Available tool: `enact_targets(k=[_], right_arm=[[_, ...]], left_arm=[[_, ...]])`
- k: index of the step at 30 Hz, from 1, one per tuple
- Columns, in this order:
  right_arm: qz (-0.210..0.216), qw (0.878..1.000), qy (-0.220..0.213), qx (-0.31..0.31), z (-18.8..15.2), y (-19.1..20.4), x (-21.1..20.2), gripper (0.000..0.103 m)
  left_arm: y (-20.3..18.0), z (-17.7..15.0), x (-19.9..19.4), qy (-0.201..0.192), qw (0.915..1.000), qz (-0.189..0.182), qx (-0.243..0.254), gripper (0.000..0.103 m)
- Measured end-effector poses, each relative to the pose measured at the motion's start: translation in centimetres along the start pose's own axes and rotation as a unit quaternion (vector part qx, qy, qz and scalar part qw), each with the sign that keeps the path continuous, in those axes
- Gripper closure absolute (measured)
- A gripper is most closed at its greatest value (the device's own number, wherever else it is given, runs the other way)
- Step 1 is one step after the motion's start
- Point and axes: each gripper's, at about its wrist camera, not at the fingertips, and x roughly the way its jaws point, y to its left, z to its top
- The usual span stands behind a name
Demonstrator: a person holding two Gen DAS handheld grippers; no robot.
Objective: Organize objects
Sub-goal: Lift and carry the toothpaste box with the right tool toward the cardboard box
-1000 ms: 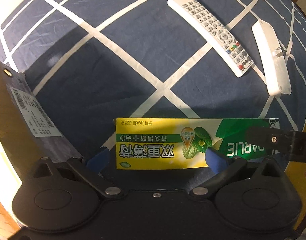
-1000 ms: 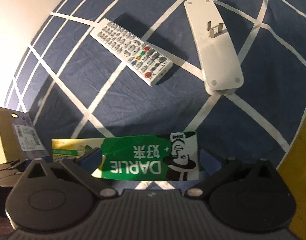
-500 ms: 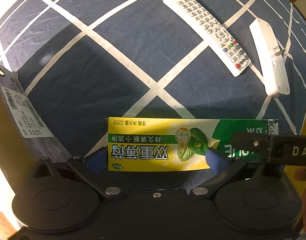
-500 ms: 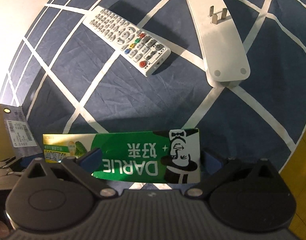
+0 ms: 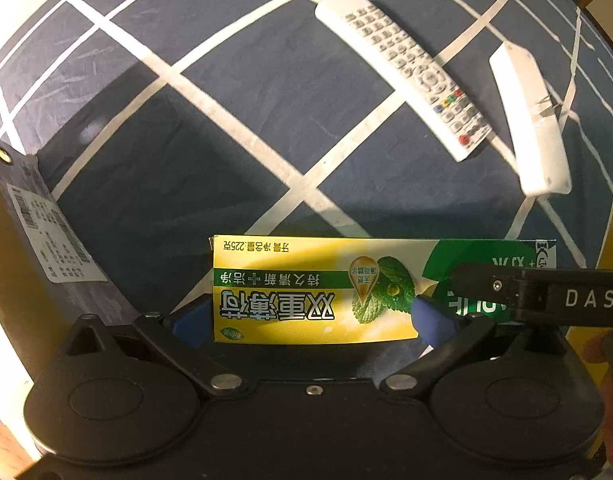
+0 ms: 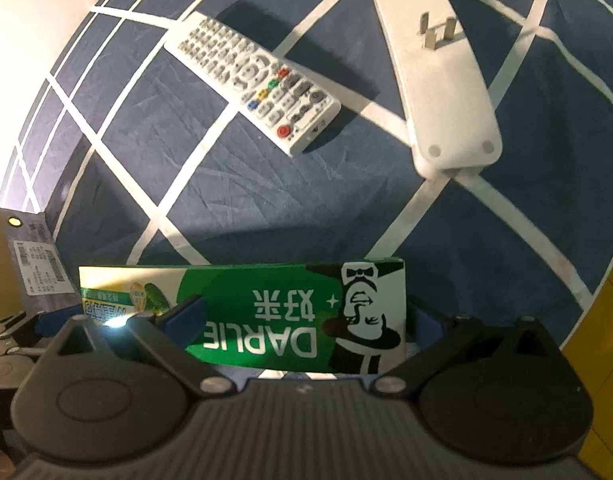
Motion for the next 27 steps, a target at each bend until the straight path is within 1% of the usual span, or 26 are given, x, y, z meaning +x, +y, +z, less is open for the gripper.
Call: enact_targets(k=[7, 14, 21, 27], right_arm=[[0.007, 1.000, -0.011, -0.011, 1.1, -0.1, -2.5, 0.001], [0.023, 0.999, -0.024, -0.041, 2.6, 1.1, -5.4, 0.001], [0.040, 0.994, -0.031, -0.099, 3.9, 3.8, -7.5, 0.001], [0.055, 0.985, -0.028, -0.161, 4.3, 7.2, -8.3, 0.001]], left_arm=[[-1.1, 0.7, -2.6, -0.020, 0.9998, 0.007, -0.003, 0.000], [-1.4, 1.5, -5.9, -0.046, 0.9983, 0.022, -0.028, 0.000], [0.0, 1.3, -9.0, -0.075, 0.9933, 0.040, -0.078, 0.000], [2.1, 0.0, -11.1, -0.098, 0.9846, 0.059, -0.133, 0.000]])
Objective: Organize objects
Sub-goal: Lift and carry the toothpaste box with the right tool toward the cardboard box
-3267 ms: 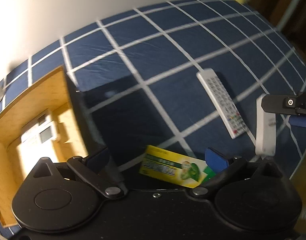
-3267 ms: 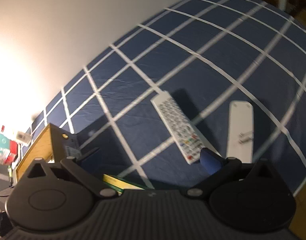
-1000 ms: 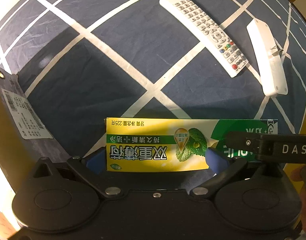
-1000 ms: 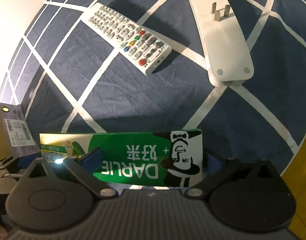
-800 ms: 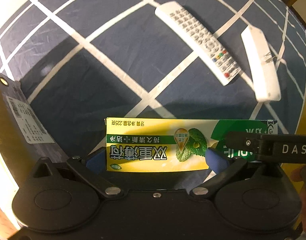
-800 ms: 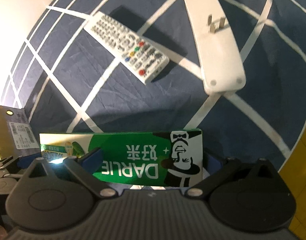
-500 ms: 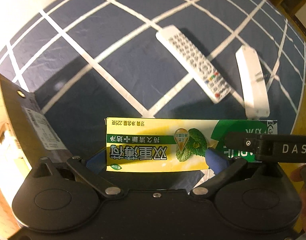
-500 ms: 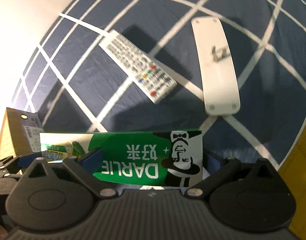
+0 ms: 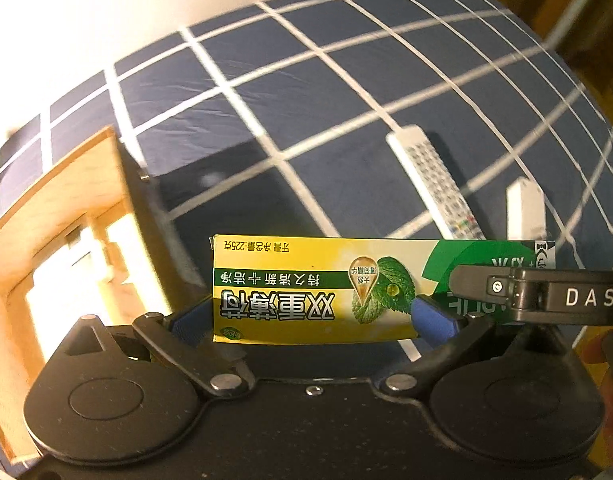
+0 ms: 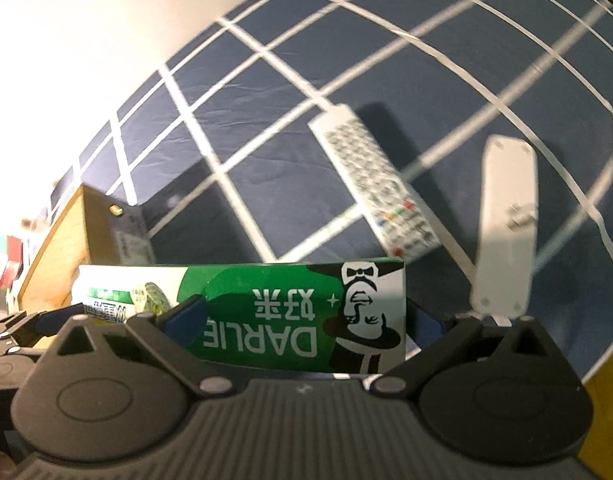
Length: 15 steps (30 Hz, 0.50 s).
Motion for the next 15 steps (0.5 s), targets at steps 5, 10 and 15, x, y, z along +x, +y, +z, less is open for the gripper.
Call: enact_targets(k=[5, 10, 15], right_arm=[[0.014, 0.998, 0.005, -0.053, 1.0, 3.4, 0.4, 0.001], [0.025, 0.995, 0.007, -0.094, 1.5, 7.0, 0.7, 0.001], [0.039, 0.991, 0.009, -0.127, 1.6, 11.1, 1.2, 0.001]], left_arm=[[2.9, -0.5, -1.4, -0.015, 0.9985, 0.016, -0.050, 0.000], [5.9, -1.0, -2.8, -0.029, 0.9953, 0.029, -0.088, 0.000], [9.2, -1.4, -4.3, -0.041, 0.9915, 0.045, -0.115, 0.000]])
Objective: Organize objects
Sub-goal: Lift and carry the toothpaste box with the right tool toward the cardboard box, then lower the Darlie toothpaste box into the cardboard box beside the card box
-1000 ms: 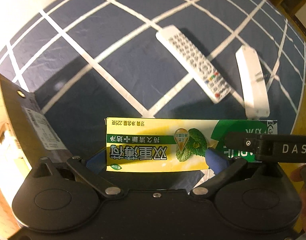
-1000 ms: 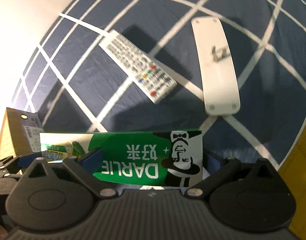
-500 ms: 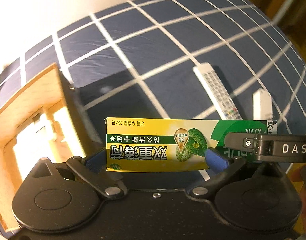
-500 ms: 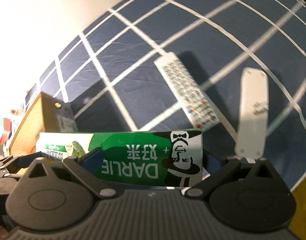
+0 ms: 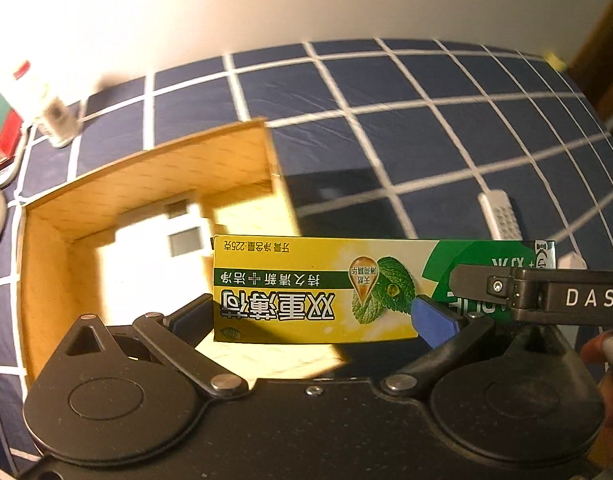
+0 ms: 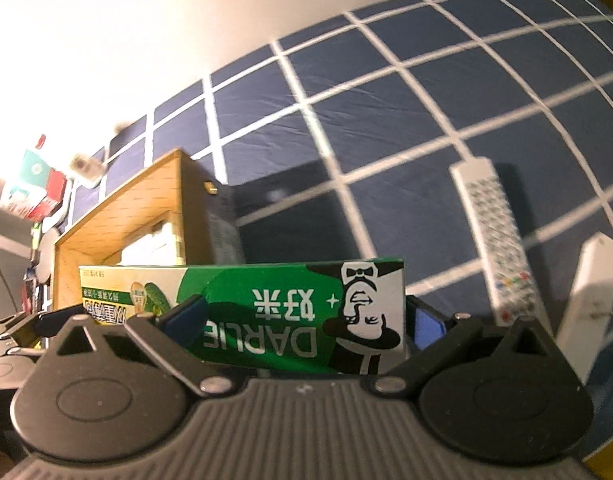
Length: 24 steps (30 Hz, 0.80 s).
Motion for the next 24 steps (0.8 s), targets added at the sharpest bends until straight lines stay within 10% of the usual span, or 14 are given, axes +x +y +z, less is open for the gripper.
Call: enact_targets(k=[24], right_arm=[[0.028, 0.990, 0.027, -0.135, 3.6, 19.7, 7.2, 0.001]], left_arm=[[18.4, 0.2, -1.4, -0.019, 0.9899, 0.033, -0.137, 0.000]])
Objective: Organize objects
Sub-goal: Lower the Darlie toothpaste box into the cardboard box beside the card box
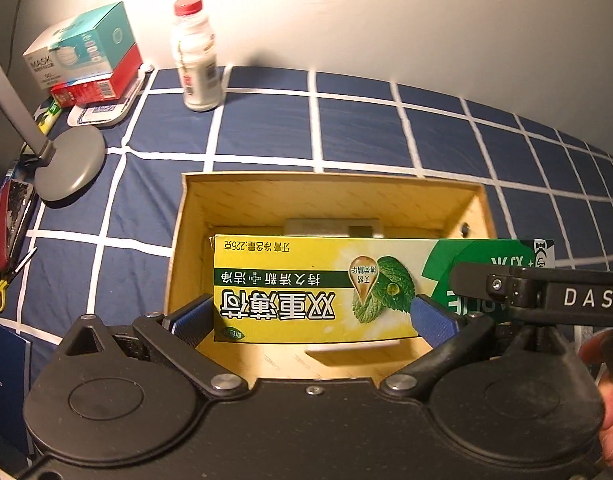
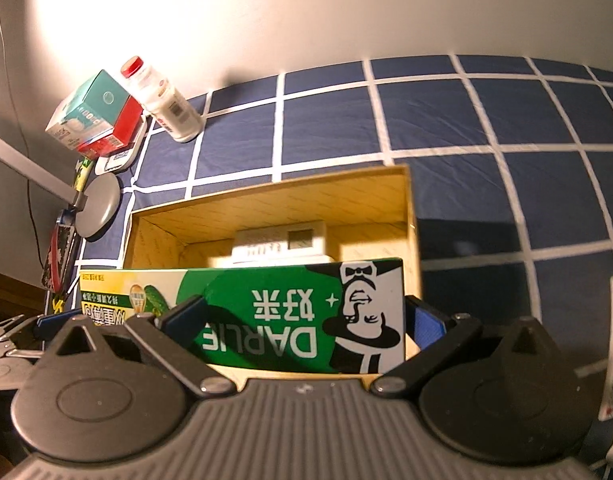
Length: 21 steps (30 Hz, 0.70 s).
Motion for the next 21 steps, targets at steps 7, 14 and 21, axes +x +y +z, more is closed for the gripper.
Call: enact_targets(k=[7, 14, 21], right_arm=[[-0.014, 1.000, 0.014, -0.004, 2.3, 1.5, 3.2, 0.001], [-0.028, 0.999, 0.035, -0.004, 4.3, 1.7, 6.8, 0.001], [-0.031, 0.998, 0.050, -0.007, 5.6, 1.8, 9.6, 0.001]], left_arm=[[2.1, 2.0, 2.9, 0.018, 0.9997, -0.008, -0.014, 0.000], [3.0, 3.7, 5.9, 0.038, 0.9990, -0.007, -0.021, 0.001], [3.3, 4.7, 8.2, 0.055, 0.9983, 0.007, -0.016, 0.001]])
